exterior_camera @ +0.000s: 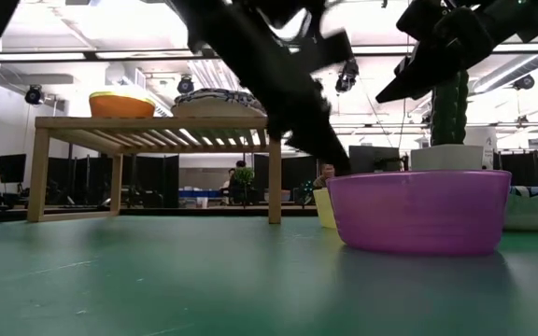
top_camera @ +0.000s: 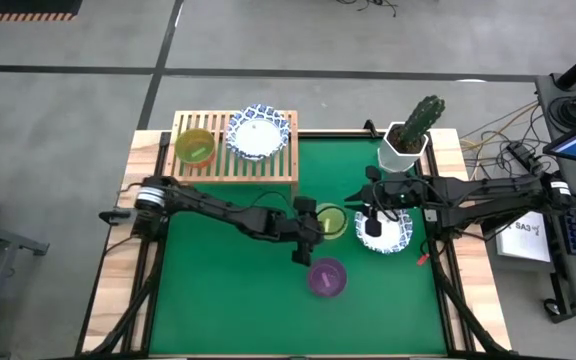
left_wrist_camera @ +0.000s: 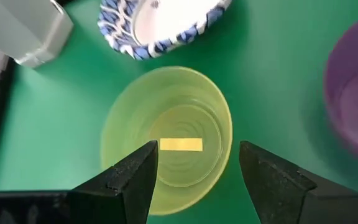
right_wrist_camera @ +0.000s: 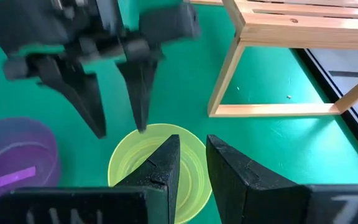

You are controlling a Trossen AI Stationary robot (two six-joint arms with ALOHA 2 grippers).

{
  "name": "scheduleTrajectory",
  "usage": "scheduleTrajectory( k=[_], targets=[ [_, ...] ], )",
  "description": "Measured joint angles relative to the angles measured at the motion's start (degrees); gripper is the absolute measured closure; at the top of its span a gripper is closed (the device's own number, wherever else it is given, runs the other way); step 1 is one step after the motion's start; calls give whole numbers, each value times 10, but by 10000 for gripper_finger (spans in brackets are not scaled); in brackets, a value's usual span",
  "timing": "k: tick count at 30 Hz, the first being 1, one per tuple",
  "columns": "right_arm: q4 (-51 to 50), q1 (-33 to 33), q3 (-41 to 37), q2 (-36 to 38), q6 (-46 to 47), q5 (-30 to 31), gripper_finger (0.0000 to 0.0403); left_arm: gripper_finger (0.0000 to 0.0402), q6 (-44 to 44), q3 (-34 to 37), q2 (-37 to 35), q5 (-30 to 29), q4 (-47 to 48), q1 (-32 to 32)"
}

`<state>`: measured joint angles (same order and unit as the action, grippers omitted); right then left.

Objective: Place and stack bowls onto a shelf
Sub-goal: Stack the yellow bowl on top of the green bowl on the shelf

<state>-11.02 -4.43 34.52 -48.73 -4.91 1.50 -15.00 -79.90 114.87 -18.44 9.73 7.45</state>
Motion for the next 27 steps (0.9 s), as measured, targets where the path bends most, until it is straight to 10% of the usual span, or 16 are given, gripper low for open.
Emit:
scheduleTrajectory(
  k=[27],
  targets=[
    [-20, 0, 0, 3, -2, 0, 335, 395, 0, -30, 54, 50, 53, -11]
  ],
)
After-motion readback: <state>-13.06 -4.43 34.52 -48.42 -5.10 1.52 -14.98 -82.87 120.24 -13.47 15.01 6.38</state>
